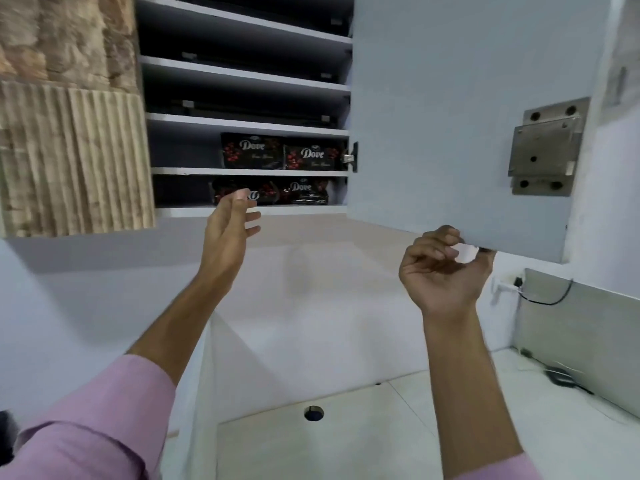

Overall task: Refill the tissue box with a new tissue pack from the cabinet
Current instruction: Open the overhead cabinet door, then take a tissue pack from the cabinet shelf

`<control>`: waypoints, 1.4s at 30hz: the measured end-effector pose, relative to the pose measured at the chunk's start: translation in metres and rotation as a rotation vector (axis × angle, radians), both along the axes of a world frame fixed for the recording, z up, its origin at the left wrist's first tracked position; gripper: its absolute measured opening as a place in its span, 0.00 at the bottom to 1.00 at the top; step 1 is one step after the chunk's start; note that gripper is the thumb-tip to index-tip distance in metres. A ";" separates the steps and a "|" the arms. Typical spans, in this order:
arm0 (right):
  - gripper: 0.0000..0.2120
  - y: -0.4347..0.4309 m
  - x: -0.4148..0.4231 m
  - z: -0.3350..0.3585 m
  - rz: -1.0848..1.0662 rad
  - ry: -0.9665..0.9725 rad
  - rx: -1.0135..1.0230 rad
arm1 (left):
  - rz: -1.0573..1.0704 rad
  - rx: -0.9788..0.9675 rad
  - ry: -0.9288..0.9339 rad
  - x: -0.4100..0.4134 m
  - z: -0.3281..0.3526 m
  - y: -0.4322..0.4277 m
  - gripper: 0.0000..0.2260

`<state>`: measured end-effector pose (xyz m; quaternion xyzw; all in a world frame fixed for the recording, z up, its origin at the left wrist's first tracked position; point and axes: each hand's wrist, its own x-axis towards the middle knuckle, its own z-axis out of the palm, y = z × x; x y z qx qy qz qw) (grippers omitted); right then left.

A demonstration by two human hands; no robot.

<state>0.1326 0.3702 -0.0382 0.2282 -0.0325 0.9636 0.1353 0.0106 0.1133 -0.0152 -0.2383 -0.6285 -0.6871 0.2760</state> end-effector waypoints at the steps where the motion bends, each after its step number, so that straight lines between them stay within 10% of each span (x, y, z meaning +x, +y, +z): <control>1: 0.26 0.006 -0.001 0.000 0.001 -0.006 0.007 | -0.009 0.000 0.001 -0.001 0.000 0.006 0.22; 10: 0.27 0.014 -0.009 0.000 -0.054 0.011 -0.020 | -0.038 0.006 0.013 -0.005 0.002 0.036 0.20; 14: 0.13 -0.016 -0.022 -0.011 -0.079 -0.053 -0.022 | -0.019 0.019 0.015 -0.004 0.004 0.029 0.20; 24: 0.02 -0.104 -0.071 -0.004 -0.427 -0.400 1.030 | 0.154 0.045 -0.009 0.001 0.007 -0.038 0.16; 37: 0.18 -0.165 -0.177 0.042 -1.117 -0.338 1.608 | 0.309 -0.098 -0.059 -0.010 0.016 -0.111 0.19; 42: 0.42 -0.184 -0.212 0.058 -1.350 -0.423 1.647 | 0.331 -0.111 -0.057 -0.020 0.013 -0.110 0.21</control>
